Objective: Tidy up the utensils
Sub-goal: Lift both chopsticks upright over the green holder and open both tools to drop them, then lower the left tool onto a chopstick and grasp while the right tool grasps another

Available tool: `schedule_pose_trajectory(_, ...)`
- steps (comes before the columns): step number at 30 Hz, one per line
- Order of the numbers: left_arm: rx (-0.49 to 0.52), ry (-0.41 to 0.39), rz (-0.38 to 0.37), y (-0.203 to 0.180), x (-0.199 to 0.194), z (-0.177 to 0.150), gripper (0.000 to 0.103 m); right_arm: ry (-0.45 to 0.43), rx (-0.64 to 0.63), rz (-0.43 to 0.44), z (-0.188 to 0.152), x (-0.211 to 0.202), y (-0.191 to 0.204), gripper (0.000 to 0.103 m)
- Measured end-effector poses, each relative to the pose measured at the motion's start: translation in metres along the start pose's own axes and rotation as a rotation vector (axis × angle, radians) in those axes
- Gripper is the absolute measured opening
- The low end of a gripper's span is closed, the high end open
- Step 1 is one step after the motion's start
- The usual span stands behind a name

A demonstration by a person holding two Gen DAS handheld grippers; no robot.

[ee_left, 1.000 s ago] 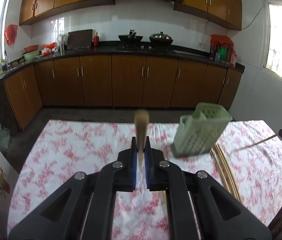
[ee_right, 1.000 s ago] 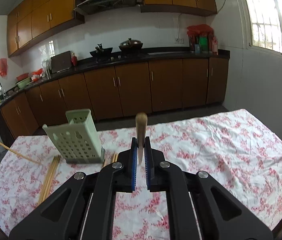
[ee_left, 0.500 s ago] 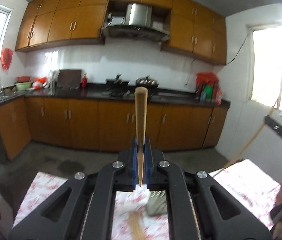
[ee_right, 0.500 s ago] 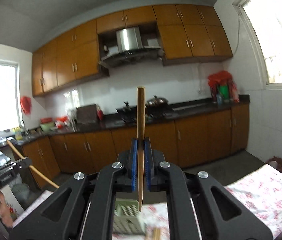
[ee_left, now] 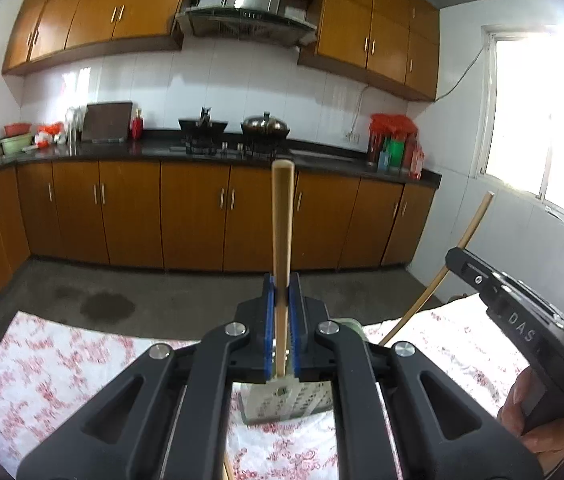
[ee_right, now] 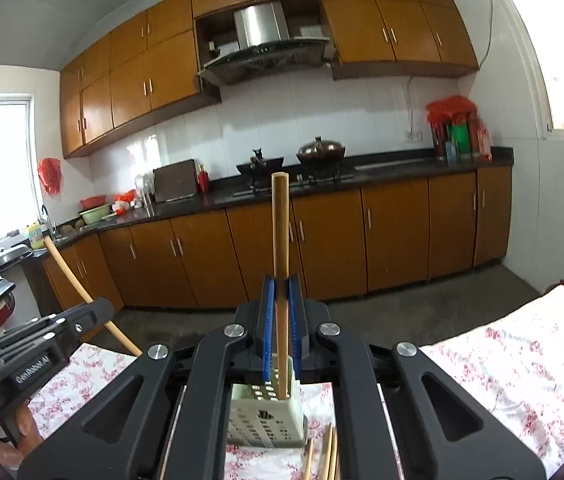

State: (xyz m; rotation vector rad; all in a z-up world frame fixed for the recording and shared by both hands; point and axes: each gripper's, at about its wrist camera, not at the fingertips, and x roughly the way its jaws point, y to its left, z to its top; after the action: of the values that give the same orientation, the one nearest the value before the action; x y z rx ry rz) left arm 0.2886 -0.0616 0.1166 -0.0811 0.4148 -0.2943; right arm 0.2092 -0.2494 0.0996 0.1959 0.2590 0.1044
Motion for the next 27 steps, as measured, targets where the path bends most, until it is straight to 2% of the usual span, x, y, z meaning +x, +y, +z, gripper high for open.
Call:
schedule_pose_trajectory(2, -0.007, 0.007, -0.005, 0.005, 0.003, -0.004, 0.008, 0.006, 0.000, 0.002, 0.000, -0.001, 0.001, 0.010)
schedule_pose_trajectory(4, -0.008, 0.002, -0.010, 0.007, 0.001, -0.004, 0.010, 0.002, -0.005, -0.002, 0.003, -0.006, 0.001, 0.023)
schedule_pose_trajectory(6, -0.010, -0.009, -0.010, 0.009, -0.008, -0.007, 0.012, -0.011, -0.013, -0.006, 0.006, -0.012, 0.003, 0.029)
schedule_pose_trajectory(12, -0.042, -0.051, -0.012, 0.021, -0.049, -0.008, 0.023, -0.032, 0.002, -0.044, 0.010, -0.043, -0.012, 0.029)
schedule_pose_trajectory(15, -0.055, -0.056, 0.023, 0.035, -0.076, -0.018, 0.034, 0.004, 0.009, -0.094, -0.004, -0.054, -0.028, 0.029)
schedule_pose_trajectory(18, -0.081, -0.017, 0.082, 0.056, -0.091, -0.043, 0.042, 0.119, 0.024, -0.145, -0.039, -0.052, -0.049, 0.029)
schedule_pose_trajectory(20, -0.101, 0.046, 0.113, 0.070, -0.090, -0.065, 0.043, 0.273, 0.036, -0.136, -0.079, -0.038, -0.060, 0.028)
schedule_pose_trajectory(22, -0.124, 0.137, 0.139, 0.084, -0.080, -0.096, 0.043, 0.408, 0.037, -0.118, -0.117, -0.025, -0.063, 0.019)
schedule_pose_trajectory(23, -0.132, 0.181, 0.151, 0.088, -0.075, -0.110, 0.043, 0.475, 0.043, -0.097, -0.137, -0.020, -0.062, 0.018)
schedule_pose_trajectory(27, -0.157, 0.309, 0.150, 0.096, -0.060, -0.157, 0.042, 0.584, 0.059, -0.056, -0.177, -0.011, -0.050, 0.018)
